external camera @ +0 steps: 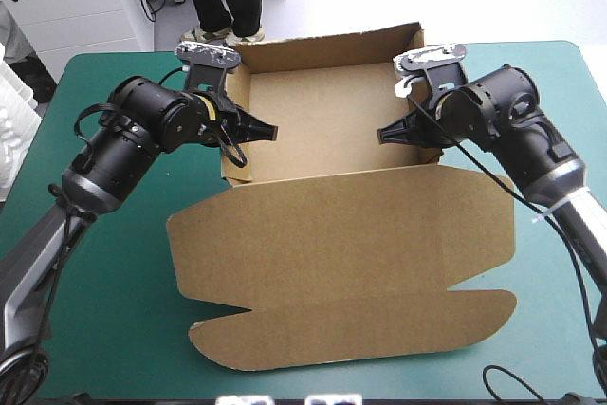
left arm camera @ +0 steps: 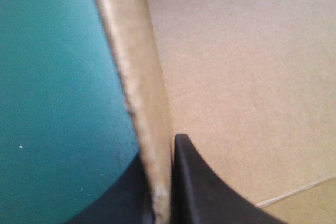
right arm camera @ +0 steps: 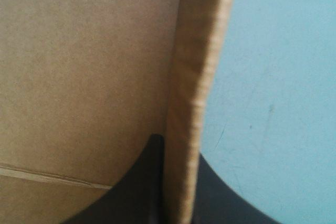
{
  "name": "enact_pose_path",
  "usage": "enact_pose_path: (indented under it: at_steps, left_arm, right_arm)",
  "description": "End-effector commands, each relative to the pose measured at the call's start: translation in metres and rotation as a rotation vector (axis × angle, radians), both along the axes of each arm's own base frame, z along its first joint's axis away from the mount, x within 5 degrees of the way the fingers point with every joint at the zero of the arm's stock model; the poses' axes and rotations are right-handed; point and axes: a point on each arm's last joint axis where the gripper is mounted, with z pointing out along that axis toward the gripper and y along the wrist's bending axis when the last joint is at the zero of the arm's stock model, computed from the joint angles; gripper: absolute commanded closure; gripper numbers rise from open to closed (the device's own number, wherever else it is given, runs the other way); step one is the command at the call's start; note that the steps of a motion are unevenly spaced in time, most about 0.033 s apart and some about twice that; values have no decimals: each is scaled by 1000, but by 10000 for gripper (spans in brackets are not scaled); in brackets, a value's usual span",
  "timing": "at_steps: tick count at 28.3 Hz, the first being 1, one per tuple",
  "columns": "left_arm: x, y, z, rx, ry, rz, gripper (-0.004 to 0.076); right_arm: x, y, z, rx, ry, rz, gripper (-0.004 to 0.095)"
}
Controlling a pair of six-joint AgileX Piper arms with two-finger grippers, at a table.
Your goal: Fold the box
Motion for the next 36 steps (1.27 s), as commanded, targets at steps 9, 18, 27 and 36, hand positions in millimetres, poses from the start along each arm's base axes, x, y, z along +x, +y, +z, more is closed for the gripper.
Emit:
enact_pose_path:
  at_steps: [9, 18, 27, 36]
  left_arm:
    - [17, -8, -19, 170, 31, -81, 729]
    - [37, -20, -67, 237, 131, -107, 729]
    - [54, -22, -99, 235, 175, -107, 727]
    - [67, -13, -126, 169, 312, -122, 727]
  right_arm:
    - [27, 3, -33, 24, 167, 54, 927]
    - [50, -3, -66, -10, 282, 25, 927]
    - [64, 2, -87, -24, 311, 27, 927]
    - [73, 8, -109, -12, 370, 27, 927]
